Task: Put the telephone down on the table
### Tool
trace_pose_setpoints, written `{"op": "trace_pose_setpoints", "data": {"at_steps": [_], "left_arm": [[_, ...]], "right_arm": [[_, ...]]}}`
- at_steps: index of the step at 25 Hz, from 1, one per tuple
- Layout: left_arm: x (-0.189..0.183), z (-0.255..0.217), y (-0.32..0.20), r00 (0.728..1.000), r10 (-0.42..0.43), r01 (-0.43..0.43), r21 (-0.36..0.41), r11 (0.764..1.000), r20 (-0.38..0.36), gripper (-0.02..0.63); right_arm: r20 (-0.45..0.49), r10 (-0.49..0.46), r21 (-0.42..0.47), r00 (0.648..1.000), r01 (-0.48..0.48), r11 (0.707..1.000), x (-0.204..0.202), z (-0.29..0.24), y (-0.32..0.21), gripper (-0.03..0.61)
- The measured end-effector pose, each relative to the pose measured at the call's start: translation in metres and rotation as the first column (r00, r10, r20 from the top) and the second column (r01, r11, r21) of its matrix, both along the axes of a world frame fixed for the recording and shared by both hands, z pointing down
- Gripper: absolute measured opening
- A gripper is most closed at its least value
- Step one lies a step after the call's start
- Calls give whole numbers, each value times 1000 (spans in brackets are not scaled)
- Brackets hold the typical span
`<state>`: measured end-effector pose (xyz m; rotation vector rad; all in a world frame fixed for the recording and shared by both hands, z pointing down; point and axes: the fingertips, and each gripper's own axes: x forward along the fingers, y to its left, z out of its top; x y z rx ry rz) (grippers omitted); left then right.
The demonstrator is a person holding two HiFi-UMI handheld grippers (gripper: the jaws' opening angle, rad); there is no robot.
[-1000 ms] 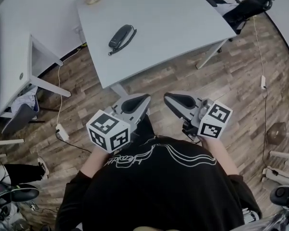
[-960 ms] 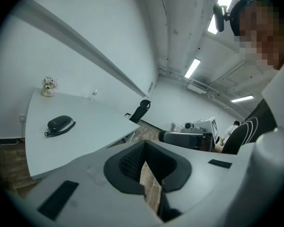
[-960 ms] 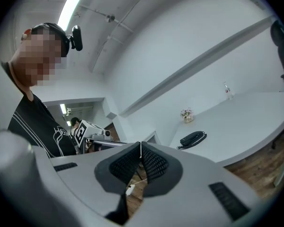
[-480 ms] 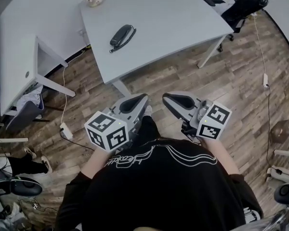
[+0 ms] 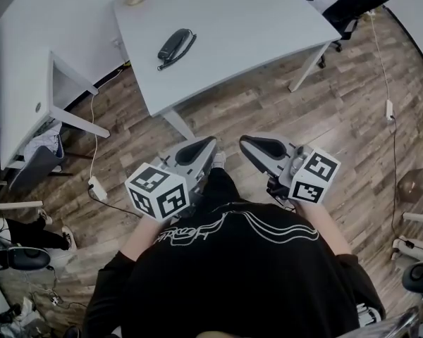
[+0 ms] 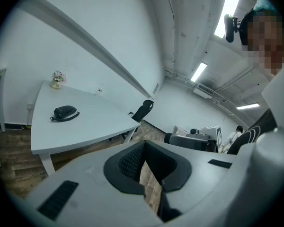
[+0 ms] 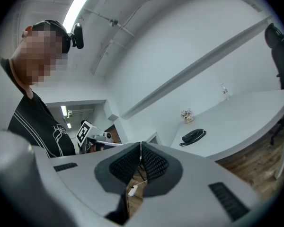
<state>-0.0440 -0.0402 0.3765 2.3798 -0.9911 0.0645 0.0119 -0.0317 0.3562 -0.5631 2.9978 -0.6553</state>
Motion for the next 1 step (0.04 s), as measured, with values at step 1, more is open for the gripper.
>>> {"op": "trace_pose_setpoints", "data": {"at_steps": [1], "left_arm": [[-1,1,1,1000,1,-1,-4,1000,-1,8]], "right_arm": [[-1,0,-1,1000,0,1000,-1,1,0,40]]}}
